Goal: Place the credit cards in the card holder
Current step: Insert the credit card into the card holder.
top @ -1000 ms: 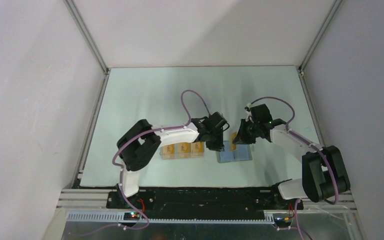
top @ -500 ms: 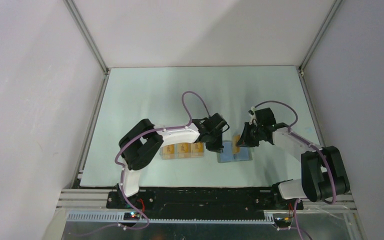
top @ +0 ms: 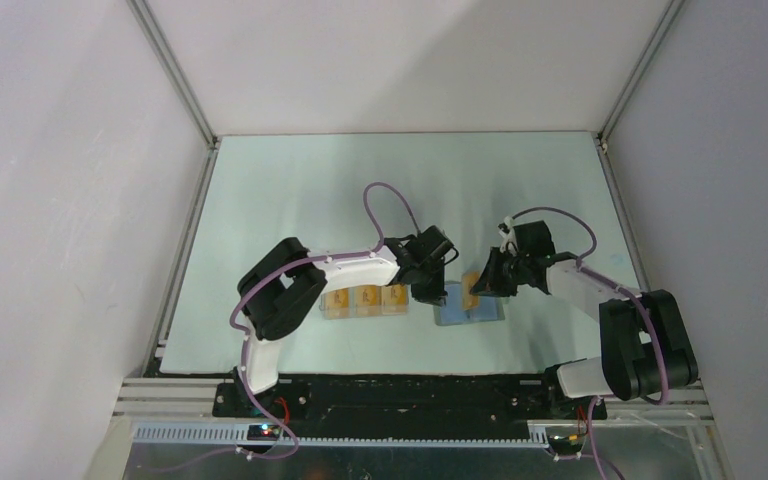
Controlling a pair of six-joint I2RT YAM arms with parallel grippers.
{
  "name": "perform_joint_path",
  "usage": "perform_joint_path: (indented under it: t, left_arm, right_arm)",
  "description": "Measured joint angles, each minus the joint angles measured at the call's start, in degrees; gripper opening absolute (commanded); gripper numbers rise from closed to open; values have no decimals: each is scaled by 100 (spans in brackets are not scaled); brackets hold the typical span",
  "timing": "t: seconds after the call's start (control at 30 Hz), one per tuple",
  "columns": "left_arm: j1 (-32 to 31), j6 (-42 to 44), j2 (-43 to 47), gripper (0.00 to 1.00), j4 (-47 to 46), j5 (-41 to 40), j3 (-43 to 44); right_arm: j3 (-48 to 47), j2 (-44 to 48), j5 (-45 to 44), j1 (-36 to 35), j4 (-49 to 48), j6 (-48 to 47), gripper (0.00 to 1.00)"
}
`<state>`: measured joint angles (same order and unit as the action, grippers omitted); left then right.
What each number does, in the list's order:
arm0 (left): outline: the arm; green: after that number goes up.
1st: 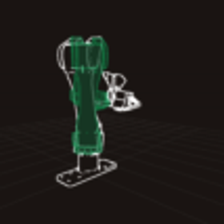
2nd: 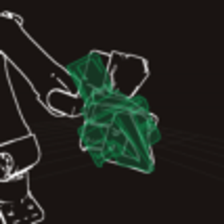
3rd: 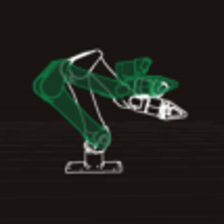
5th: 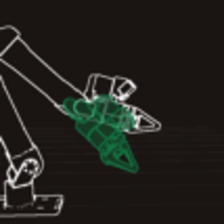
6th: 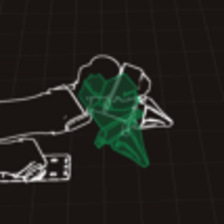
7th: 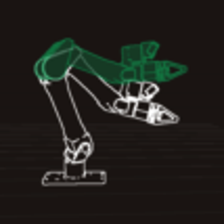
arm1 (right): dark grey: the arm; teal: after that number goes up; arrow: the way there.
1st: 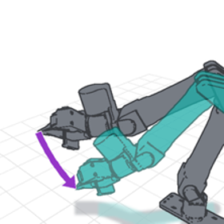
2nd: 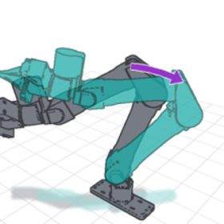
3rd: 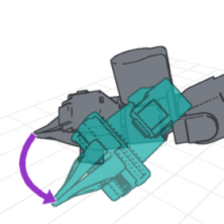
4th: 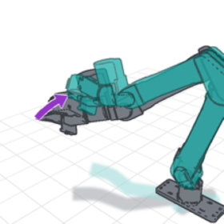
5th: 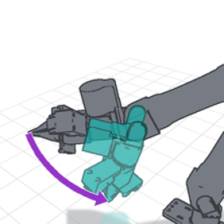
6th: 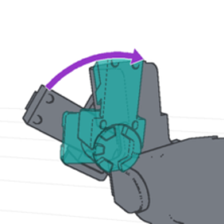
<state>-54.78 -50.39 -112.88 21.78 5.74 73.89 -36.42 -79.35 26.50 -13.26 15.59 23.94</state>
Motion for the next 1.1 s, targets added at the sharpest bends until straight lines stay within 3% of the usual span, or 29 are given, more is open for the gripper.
perform_joint_path:
  t: [0.43,1.1]
  left_arm:
    - [101,4,4,15,66,120,-7]
    - [188,0,7,8,28,258,-70]
  right_arm:
    - [269,7,293,74,-439,81,0]
    - [658,136,999,328,-763,129,0]
